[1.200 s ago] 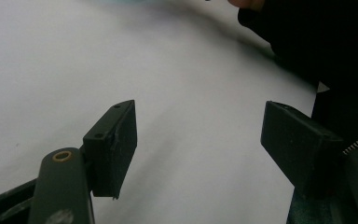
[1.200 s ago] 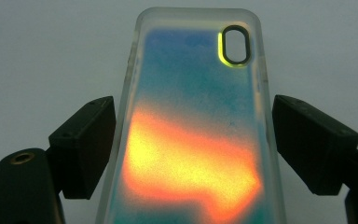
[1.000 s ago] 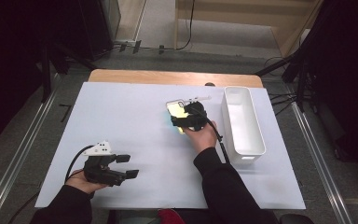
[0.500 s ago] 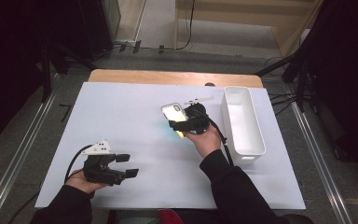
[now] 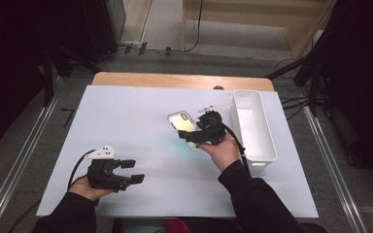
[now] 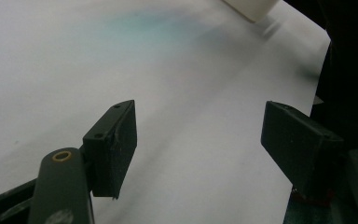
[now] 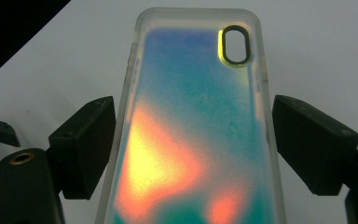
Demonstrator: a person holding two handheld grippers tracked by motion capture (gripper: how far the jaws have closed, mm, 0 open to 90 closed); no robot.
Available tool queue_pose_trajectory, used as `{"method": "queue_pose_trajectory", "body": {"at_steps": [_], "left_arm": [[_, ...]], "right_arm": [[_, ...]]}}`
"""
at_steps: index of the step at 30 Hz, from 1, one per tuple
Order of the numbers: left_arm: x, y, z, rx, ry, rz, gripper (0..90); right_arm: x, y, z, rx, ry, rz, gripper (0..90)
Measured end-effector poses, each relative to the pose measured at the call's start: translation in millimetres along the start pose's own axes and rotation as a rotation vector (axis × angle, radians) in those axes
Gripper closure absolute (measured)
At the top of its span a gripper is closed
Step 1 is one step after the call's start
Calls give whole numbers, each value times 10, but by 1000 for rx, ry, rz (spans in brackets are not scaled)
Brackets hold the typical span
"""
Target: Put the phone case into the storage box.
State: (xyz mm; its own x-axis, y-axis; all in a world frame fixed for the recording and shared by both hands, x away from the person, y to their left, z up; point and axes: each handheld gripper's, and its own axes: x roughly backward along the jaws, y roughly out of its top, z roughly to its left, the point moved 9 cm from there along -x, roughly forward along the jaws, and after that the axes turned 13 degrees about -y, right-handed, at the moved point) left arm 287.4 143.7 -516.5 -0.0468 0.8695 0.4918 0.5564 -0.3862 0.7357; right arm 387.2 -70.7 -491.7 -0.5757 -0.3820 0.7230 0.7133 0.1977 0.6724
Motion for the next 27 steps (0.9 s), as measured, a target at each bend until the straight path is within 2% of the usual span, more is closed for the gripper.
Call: {"method": "queue_pose_trajectory", "body": {"at_steps": [4,6,14,17,18,27], "left_arm": [[-22,-7,-26,6,-28,13,207],[-24,-5,-24,2,-21,24,208],[-21,87,-14,34,-8,-19,210],[-24,125,14,45,26,-11,212],[-24,125,14,45,26,-11,213],[-81,255,43,111,12,-27,213]], "right_arm": [[65,-37,15,-7,22,-6,152],[83,-68,18,-5,23,-8,152],[157,-195,32,10,42,-21,151],[177,-221,51,16,46,-26,151],[177,-221,51,16,46,-26,151],[129,-304,148,9,62,-38,151]]}}
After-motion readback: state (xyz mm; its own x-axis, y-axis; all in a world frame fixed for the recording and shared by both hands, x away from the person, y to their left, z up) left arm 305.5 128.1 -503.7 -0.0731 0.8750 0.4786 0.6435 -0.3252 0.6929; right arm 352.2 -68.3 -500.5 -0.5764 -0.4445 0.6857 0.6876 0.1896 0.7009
